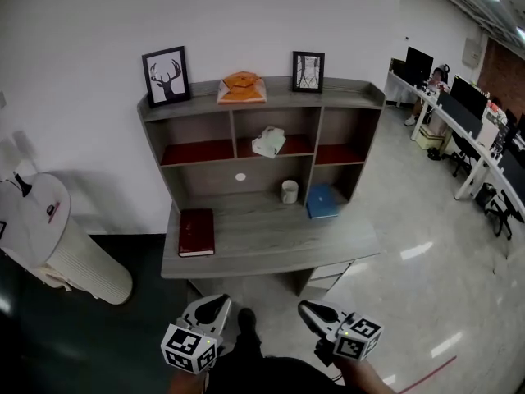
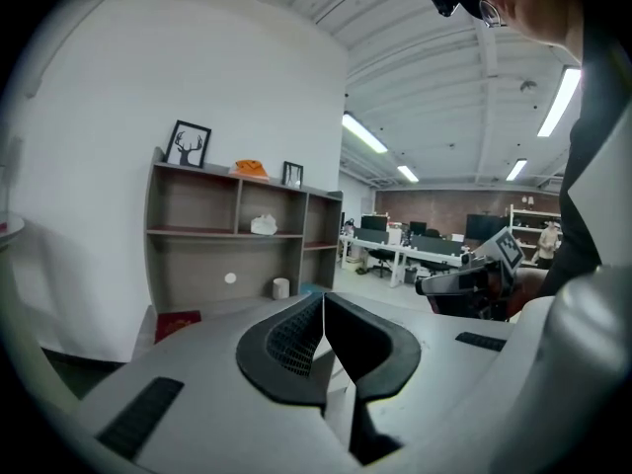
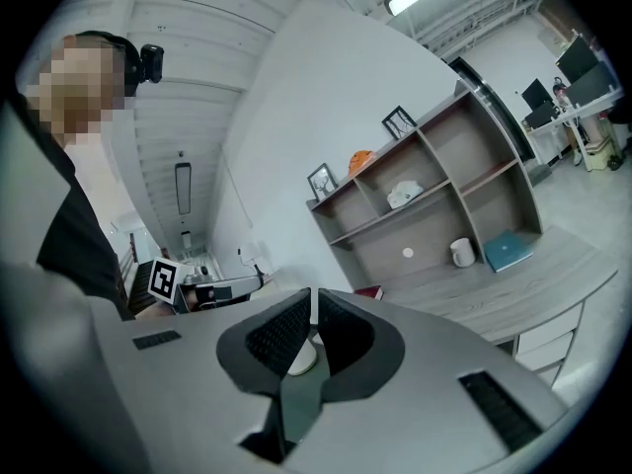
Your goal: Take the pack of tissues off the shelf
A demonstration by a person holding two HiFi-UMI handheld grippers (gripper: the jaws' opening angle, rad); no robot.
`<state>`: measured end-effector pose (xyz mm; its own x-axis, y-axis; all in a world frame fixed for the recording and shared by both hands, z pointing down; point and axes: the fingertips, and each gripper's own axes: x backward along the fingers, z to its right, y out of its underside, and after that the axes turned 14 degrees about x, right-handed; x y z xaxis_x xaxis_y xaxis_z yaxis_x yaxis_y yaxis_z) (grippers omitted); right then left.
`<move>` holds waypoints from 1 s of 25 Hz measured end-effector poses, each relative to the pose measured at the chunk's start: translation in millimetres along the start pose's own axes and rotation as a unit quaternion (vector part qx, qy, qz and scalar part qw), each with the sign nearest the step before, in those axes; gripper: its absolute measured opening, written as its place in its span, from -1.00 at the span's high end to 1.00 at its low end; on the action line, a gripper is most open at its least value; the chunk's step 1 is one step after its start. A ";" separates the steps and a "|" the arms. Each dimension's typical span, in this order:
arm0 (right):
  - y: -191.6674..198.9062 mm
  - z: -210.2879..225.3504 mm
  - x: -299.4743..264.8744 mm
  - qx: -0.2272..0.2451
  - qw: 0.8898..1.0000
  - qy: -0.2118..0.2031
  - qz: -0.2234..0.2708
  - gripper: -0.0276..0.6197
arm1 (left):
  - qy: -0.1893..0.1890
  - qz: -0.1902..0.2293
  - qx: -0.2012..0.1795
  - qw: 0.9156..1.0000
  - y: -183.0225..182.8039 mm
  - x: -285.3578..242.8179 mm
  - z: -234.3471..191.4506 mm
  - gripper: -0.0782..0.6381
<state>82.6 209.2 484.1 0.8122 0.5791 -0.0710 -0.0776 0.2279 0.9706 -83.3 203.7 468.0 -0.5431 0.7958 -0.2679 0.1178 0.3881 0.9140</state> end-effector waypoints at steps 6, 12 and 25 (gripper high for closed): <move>-11.8 53.4 -20.7 -0.008 1.000 0.027 0.011 0.86 | 0.025 0.001 -0.004 1.000 -26.0 -60.5 -23.3 0.73; -39.0 103.7 -73.5 -0.008 0.999 0.032 0.013 0.86 | 0.041 -0.002 -0.012 0.999 -65.4 -119.7 -62.9 0.73; -86.9 191.3 -203.9 0.010 0.999 0.033 0.015 0.86 | 0.090 -0.011 -0.028 0.995 -136.7 -232.8 -141.6 0.73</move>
<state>34.4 -78.3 458.3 0.7700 0.6355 -0.0571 -0.0885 0.1950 0.9768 -90.6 -100.5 448.5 -0.6862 0.6889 -0.2336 0.0610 0.3745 0.9252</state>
